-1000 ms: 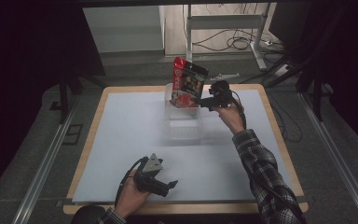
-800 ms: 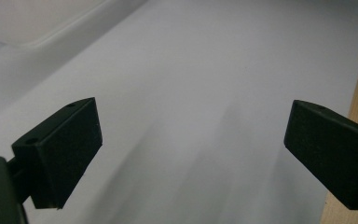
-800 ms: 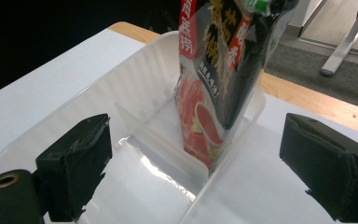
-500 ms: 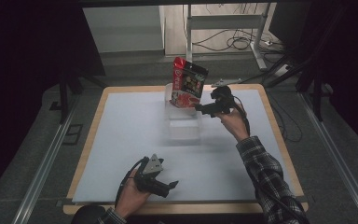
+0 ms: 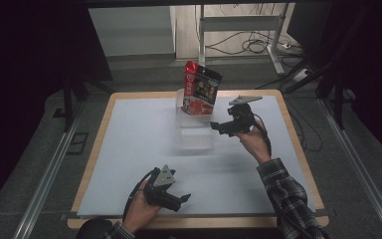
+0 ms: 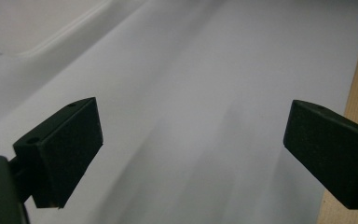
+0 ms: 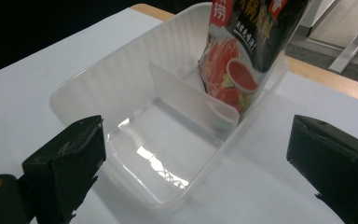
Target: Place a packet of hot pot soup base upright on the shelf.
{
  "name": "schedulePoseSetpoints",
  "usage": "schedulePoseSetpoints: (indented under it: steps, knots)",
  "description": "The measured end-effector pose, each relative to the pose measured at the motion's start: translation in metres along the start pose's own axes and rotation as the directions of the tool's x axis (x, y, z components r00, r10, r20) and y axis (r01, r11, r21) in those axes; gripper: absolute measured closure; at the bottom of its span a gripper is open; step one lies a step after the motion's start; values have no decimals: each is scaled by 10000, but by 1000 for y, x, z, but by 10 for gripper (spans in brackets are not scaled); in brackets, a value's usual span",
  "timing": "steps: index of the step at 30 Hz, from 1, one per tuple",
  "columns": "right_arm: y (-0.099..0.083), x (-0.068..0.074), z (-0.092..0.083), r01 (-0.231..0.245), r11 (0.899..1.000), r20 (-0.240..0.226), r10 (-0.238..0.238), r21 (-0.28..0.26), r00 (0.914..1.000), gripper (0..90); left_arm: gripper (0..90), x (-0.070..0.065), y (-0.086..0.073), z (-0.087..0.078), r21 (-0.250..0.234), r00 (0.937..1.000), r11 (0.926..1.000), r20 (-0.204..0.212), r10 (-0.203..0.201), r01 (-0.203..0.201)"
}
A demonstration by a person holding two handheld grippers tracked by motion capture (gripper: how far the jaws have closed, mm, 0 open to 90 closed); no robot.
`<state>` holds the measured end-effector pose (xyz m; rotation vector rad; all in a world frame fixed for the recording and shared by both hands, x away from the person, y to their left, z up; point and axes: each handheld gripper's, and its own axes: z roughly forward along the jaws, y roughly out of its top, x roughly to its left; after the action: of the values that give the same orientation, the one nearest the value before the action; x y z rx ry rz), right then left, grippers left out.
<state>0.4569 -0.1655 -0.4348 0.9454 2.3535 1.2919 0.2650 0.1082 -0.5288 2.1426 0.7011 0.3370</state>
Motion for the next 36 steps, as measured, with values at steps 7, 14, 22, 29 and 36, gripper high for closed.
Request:
schedulePoseSetpoints:
  steps: [7, 14, 22, 29, 36]
  knots:
    - [-9, 4, -9, 125, 9998, 103, -127, 136, 9999, 31, 42, 1, 0, 0, 6, 10000, 10000, -42, 63, -63]
    - [-18, 7, -19, 44, 9998, 117, -46, 205, 9999, 23, 41, 0, -1, -1, 12, 9999, 9999, -56, 104, -104]
    - [-27, 10, -28, 92, 9995, 198, -98, 312, 9998, 21, 30, -2, -1, 1, 157, 9988, 9990, -268, 412, -408]
    - [-35, 16, -35, 21, 9989, 199, -31, 476, 9998, 21, 12, -1, -1, 0, 85, 9984, 9992, -404, 388, -385]
    - [-46, 20, -44, -8, 9986, 271, -6, 536, 9996, 21, 6, -1, 0, -1, 38, 9985, 9997, -492, 257, -256]
